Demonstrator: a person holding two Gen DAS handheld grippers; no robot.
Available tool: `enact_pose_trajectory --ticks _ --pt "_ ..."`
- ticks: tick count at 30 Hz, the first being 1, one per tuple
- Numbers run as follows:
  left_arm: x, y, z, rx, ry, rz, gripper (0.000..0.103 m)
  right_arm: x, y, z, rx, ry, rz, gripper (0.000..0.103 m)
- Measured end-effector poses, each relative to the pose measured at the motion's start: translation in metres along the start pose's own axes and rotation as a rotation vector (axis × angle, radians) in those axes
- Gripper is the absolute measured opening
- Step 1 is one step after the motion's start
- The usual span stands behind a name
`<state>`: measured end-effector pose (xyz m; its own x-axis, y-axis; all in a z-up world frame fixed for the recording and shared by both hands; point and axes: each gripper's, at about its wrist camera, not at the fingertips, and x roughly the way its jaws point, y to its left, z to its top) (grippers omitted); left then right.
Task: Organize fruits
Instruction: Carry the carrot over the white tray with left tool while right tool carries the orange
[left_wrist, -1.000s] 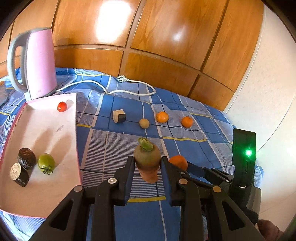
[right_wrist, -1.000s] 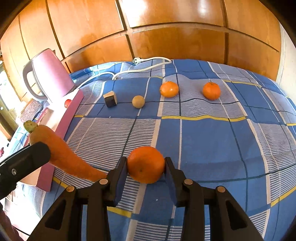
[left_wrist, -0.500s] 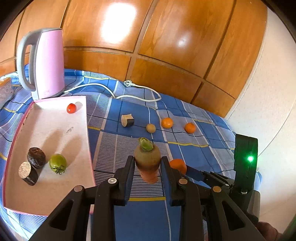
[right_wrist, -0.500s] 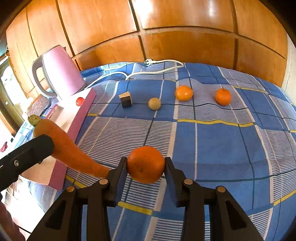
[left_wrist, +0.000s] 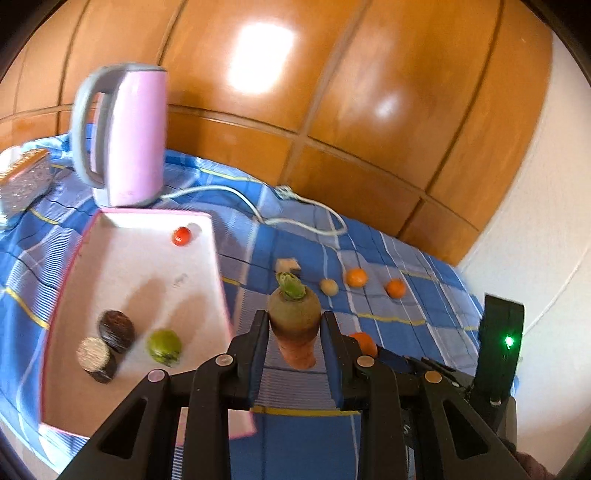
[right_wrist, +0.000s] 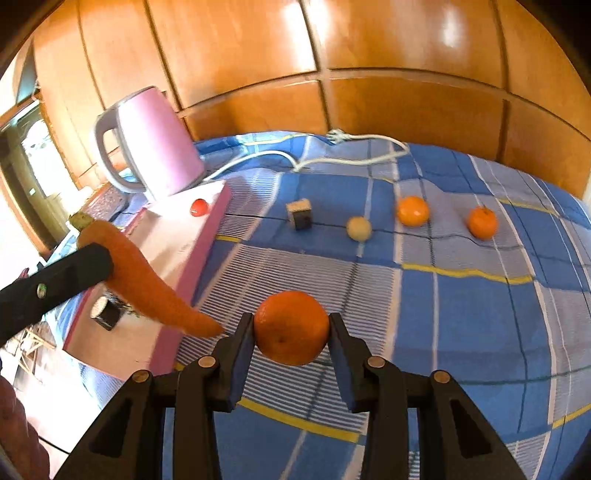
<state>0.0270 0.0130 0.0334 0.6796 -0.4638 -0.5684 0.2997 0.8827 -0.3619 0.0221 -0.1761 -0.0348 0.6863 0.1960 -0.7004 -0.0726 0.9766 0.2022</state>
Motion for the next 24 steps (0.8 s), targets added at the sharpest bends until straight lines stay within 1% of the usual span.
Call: enact_pose_trajectory --ticks 9,15,17,18,20,24 --pt "-0.023 0.054 0.03 -0.082 -0.074 0.089 0.028 0.003 0.049 0.019 -0.097 -0.003 0.131 0.04" --pt "-0.022 0.091 0.044 -0.157 -0.056 0.11 0.029 0.013 0.089 0.02 -0.176 0.053 0.26 0.04" --pt "-0.018 0.101 0.048 -0.179 -0.039 0.153 0.029 0.021 0.103 0.02 -0.199 0.081 0.297 0.04" --pt "-0.017 0.105 0.05 -0.183 -0.041 0.17 0.03 0.024 0.108 0.021 -0.204 0.088 0.301 0.04" --pt "-0.015 0.112 0.051 -0.199 -0.041 0.18 0.034 0.032 0.117 0.023 -0.217 0.102 0.299 0.041" --pt "-0.014 0.121 0.05 -0.211 -0.043 0.204 0.035 0.045 0.126 0.023 -0.233 0.114 0.29 0.042"
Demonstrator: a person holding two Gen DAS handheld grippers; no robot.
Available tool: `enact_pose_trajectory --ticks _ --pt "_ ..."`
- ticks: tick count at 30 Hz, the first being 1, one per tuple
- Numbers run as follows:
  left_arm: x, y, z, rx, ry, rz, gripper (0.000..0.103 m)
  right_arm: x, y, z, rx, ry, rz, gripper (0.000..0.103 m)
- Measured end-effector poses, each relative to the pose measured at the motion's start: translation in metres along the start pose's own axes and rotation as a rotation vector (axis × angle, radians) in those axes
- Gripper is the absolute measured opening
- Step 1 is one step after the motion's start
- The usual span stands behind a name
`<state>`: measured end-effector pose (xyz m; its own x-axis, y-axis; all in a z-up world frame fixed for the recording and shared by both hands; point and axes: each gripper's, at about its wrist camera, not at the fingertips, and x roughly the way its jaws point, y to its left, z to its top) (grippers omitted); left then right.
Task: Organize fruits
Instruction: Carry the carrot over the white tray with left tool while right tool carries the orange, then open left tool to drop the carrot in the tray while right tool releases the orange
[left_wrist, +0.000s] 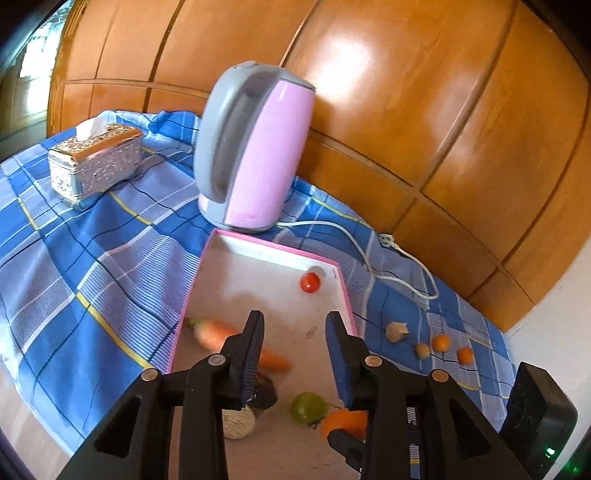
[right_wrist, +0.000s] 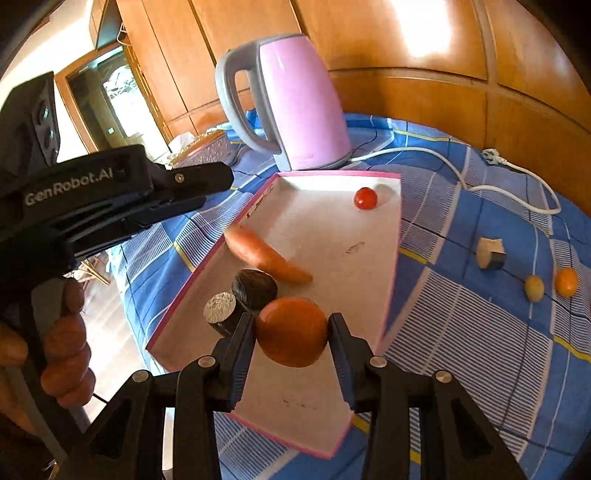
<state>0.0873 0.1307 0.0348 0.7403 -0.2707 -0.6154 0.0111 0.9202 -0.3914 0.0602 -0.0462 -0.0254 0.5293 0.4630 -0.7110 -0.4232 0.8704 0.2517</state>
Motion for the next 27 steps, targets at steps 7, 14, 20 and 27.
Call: enact_pose_trajectory --ticks 7,14,20,27 --pt "-0.001 0.012 -0.014 -0.028 -0.001 0.075 0.045 0.005 0.004 0.0 0.002 0.0 0.02 0.042" --pt "-0.005 0.005 -0.033 0.02 -0.009 0.145 0.051 -0.003 -0.004 -0.008 0.074 -0.003 0.005 0.042" --pt "-0.007 -0.009 -0.044 0.06 -0.011 0.158 0.051 -0.018 -0.015 -0.013 0.115 -0.041 -0.042 0.042" --pt "-0.008 -0.029 -0.056 0.119 -0.002 0.15 0.051 -0.027 -0.022 -0.019 0.123 -0.066 -0.097 0.042"
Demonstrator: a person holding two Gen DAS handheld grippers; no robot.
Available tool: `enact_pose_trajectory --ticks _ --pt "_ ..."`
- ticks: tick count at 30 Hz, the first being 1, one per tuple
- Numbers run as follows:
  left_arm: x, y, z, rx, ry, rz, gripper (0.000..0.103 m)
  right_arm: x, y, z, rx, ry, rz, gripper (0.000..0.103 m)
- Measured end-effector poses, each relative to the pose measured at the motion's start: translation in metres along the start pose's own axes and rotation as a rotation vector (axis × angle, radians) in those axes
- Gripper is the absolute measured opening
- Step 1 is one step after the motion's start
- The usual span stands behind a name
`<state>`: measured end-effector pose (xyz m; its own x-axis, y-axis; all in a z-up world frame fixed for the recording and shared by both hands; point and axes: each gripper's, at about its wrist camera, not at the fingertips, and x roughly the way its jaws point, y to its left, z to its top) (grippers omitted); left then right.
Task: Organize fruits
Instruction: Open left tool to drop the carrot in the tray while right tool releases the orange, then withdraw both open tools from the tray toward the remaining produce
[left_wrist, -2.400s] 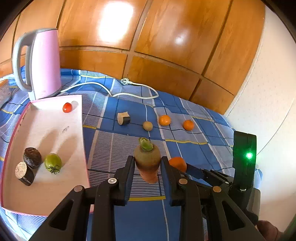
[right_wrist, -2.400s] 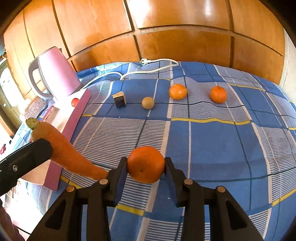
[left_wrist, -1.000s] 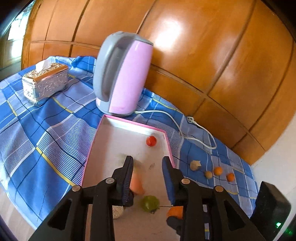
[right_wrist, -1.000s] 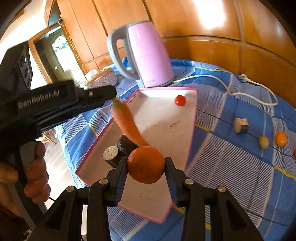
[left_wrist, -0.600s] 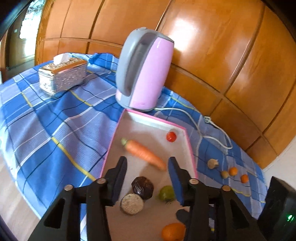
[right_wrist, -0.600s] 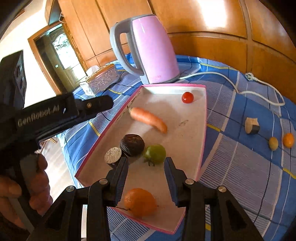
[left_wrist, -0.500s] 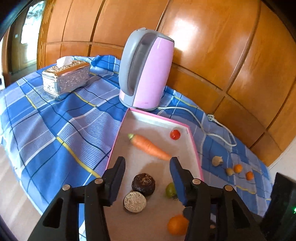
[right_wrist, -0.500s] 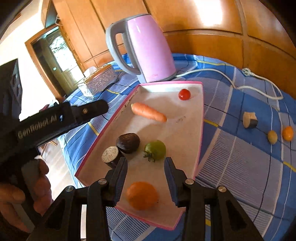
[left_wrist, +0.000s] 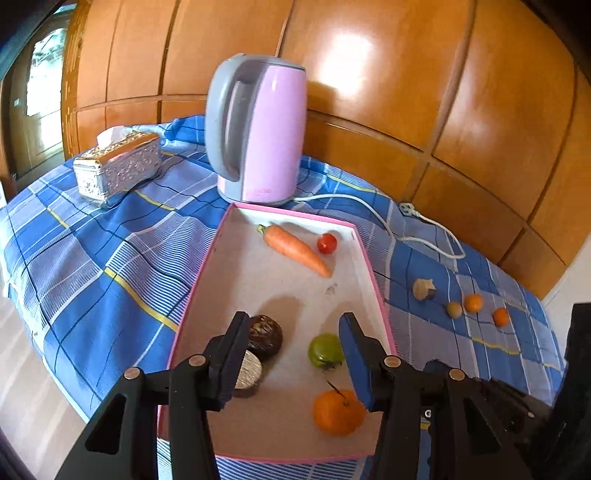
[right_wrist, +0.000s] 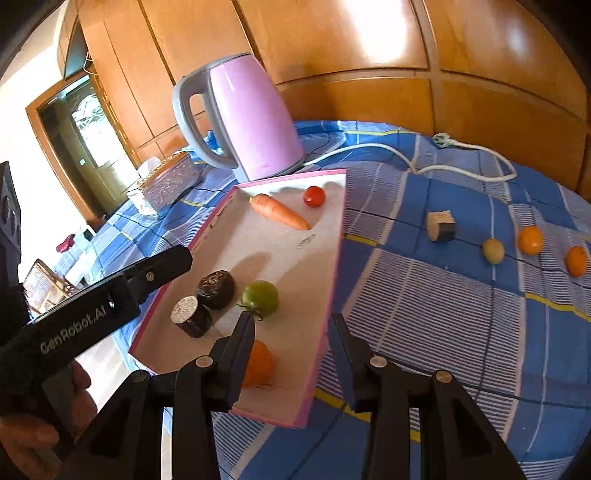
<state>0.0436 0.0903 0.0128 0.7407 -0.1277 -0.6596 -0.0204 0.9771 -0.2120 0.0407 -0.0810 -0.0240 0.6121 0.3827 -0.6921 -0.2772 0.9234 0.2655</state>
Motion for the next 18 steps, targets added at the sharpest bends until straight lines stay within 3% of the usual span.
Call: enact_pose_trajectory --ticks 5,18 --pt "0.0 -0.012 -0.006 0.027 0.015 -0.009 0.051 -0.009 -0.001 -0.005 -0.03 -0.028 -0.042 0.042" --pt "0.005 -0.046 -0.021 0.099 0.058 -0.053 0.051 -0.02 -0.031 -0.015 0.061 -0.049 -0.118 0.042"
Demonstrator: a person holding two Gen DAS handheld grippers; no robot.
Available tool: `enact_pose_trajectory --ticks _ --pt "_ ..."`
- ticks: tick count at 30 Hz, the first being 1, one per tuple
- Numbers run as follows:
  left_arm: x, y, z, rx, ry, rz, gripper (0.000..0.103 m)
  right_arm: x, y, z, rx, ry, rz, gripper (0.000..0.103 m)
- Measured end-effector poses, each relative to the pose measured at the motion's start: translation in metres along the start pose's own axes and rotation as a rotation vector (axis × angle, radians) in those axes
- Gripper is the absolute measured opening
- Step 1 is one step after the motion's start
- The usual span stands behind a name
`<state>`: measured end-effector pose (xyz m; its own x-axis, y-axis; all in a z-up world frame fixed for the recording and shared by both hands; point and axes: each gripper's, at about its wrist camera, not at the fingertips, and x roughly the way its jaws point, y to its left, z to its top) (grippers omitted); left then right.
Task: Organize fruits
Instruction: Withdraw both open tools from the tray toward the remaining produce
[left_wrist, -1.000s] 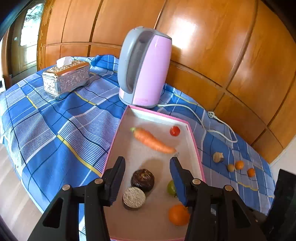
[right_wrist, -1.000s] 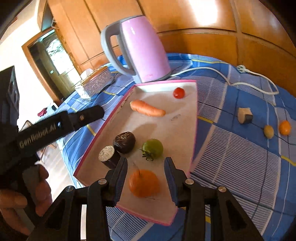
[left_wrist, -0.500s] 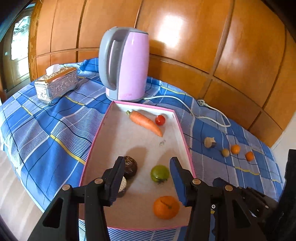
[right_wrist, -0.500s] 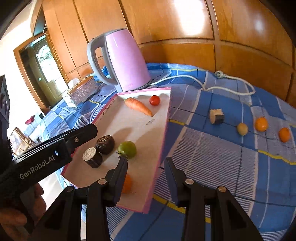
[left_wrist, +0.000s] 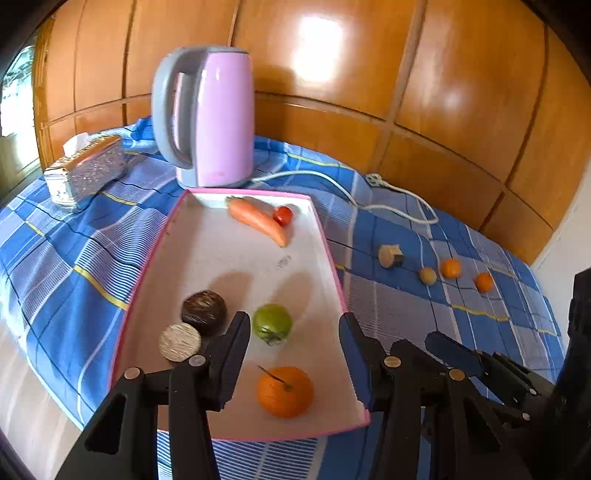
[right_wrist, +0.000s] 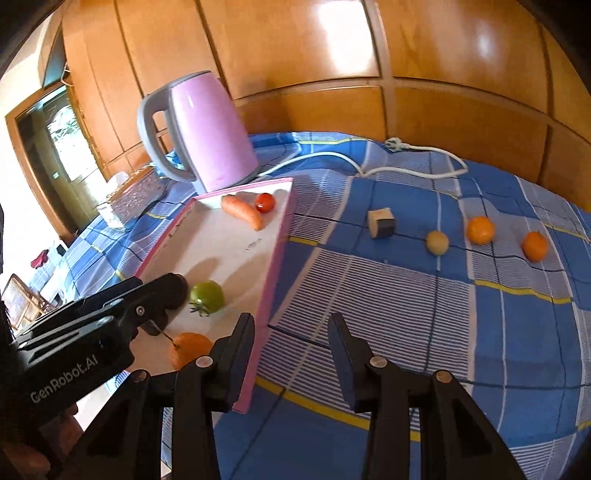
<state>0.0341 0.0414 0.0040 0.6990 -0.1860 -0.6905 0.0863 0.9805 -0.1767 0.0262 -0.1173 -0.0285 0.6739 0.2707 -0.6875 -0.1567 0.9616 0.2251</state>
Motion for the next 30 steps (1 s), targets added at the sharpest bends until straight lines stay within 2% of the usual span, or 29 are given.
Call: enact_pose_trajectory --ticks 16,30 --pt "0.013 -0.032 -0.004 0.087 0.03 -0.064 0.05 -0.002 -0.045 -0.009 0.104 0.011 -0.08 0.042" --pt "0.035 -0.068 -0.001 0.158 0.063 -0.132 0.043 0.002 -0.079 -0.014 0.159 0.024 -0.141 0.042"
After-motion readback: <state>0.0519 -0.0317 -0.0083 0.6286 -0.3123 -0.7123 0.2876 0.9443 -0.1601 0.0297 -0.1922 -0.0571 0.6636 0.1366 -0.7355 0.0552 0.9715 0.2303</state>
